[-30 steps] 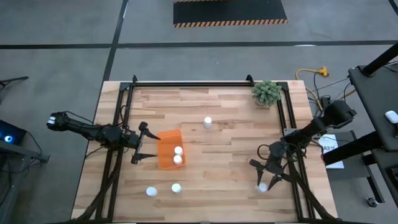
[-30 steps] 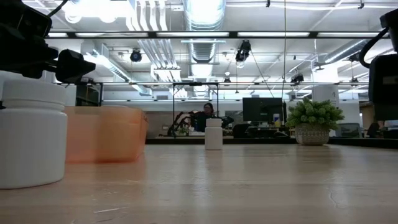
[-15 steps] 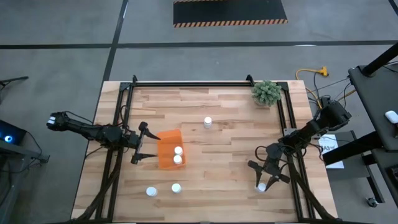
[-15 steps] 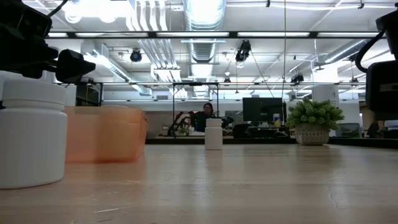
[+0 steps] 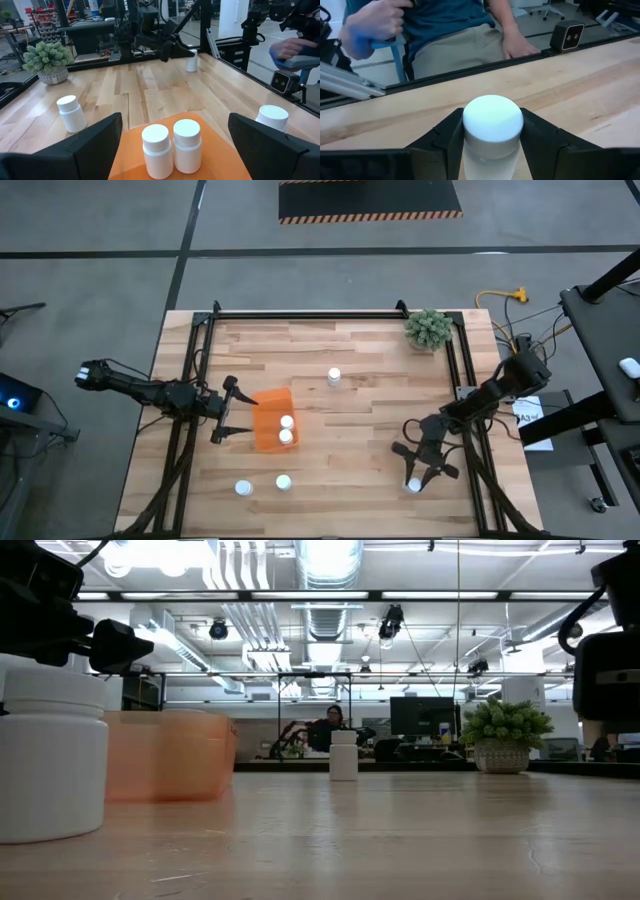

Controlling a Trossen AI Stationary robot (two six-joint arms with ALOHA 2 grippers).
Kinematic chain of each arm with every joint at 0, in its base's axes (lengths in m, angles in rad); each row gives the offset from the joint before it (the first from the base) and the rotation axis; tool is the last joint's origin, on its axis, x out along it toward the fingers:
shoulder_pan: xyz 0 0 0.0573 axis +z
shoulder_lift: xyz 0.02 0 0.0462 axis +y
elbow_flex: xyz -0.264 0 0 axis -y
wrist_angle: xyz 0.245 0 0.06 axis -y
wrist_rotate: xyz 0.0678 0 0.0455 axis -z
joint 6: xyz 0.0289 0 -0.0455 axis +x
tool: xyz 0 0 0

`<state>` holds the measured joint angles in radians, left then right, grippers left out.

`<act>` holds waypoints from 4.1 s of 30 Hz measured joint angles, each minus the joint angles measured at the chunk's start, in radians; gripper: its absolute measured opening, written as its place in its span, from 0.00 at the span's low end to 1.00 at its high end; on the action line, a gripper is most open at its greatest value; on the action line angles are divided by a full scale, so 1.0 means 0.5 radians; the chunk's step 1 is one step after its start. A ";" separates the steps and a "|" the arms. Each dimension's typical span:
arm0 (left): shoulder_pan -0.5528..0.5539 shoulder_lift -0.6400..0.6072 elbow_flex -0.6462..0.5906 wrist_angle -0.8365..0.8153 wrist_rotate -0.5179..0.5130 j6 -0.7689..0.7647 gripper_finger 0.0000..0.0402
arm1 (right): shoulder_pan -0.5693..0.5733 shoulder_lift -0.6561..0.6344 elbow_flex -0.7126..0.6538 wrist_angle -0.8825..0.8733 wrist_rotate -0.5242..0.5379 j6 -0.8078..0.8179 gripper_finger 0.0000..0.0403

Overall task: Pick and place pill bottles into a basket
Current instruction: Put the white medicine bottle into the orange bin

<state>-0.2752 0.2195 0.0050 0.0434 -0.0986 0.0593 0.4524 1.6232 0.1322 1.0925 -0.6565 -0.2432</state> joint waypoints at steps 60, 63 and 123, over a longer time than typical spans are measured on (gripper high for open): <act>0.000 0.001 0.000 0.001 0.000 0.000 0.86 | -0.788 0.405 1.722 -1.197 1.706 0.644 0.37; 0.000 0.002 0.000 -0.002 0.000 0.000 0.86 | -0.792 0.495 1.830 -1.219 1.652 0.583 0.37; 0.000 0.001 0.000 0.000 0.000 0.000 0.86 | -1.035 0.982 2.148 -0.791 0.734 0.308 0.37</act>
<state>-0.2752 0.2199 0.0051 0.0433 -0.0986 0.0593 -0.0652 2.1142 1.2060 0.6971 -0.2893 -0.0890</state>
